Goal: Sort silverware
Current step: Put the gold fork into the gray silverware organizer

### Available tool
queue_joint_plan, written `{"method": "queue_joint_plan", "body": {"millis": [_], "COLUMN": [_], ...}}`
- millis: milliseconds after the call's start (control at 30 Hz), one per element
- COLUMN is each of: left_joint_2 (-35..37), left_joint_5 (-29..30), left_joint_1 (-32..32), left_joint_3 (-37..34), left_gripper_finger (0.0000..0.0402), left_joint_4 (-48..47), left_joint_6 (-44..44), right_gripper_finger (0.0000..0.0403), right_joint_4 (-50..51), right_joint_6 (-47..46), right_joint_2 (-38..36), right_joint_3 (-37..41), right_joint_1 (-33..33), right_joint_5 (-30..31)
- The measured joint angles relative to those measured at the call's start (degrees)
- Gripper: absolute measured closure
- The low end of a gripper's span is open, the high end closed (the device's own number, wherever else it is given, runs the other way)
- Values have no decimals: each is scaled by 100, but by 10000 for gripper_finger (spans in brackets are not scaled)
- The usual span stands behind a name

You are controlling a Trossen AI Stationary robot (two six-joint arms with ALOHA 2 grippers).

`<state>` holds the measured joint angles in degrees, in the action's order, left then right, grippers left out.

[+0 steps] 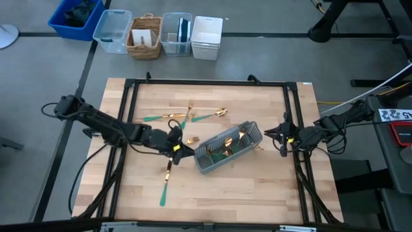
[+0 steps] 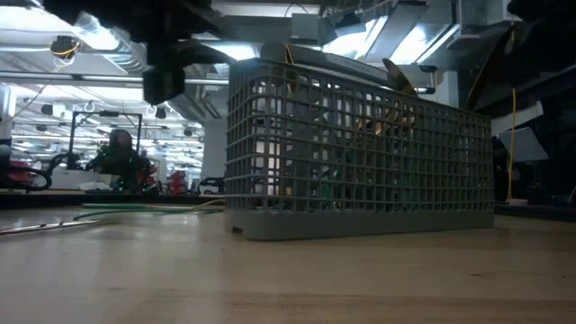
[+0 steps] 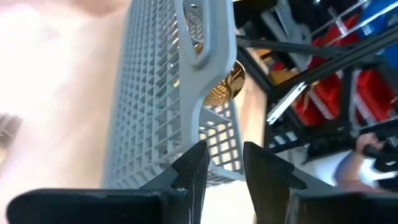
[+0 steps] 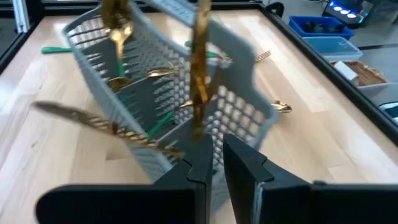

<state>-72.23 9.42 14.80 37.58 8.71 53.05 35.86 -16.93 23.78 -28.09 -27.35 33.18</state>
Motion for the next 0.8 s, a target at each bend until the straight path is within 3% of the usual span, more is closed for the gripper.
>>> {"method": "queue_joint_plan", "body": {"millis": [300, 467, 667, 800], "left_joint_2": [-20, -13, -15, -37], "left_joint_5": [-752, -758, -1335, -1289], "left_joint_1": [-414, -308, -28, 207], "left_joint_3": [260, 284, 261, 251], "left_gripper_finger": [302, 302, 302, 302], "left_joint_4": [-288, -621, -1056, -1765], "left_joint_6": [-801, -674, -665, -583], "right_gripper_finger": [361, 361, 361, 361], "right_joint_4": [-25, -25, -22, -19], "right_joint_6": [0, 2, 2, 4], "right_joint_2": [36, 36, 36, 36], "right_joint_3": [85, 85, 85, 85], "right_joint_1": [0, 0, 0, 0], "right_joint_5": [-87, -87, -87, -87]}}
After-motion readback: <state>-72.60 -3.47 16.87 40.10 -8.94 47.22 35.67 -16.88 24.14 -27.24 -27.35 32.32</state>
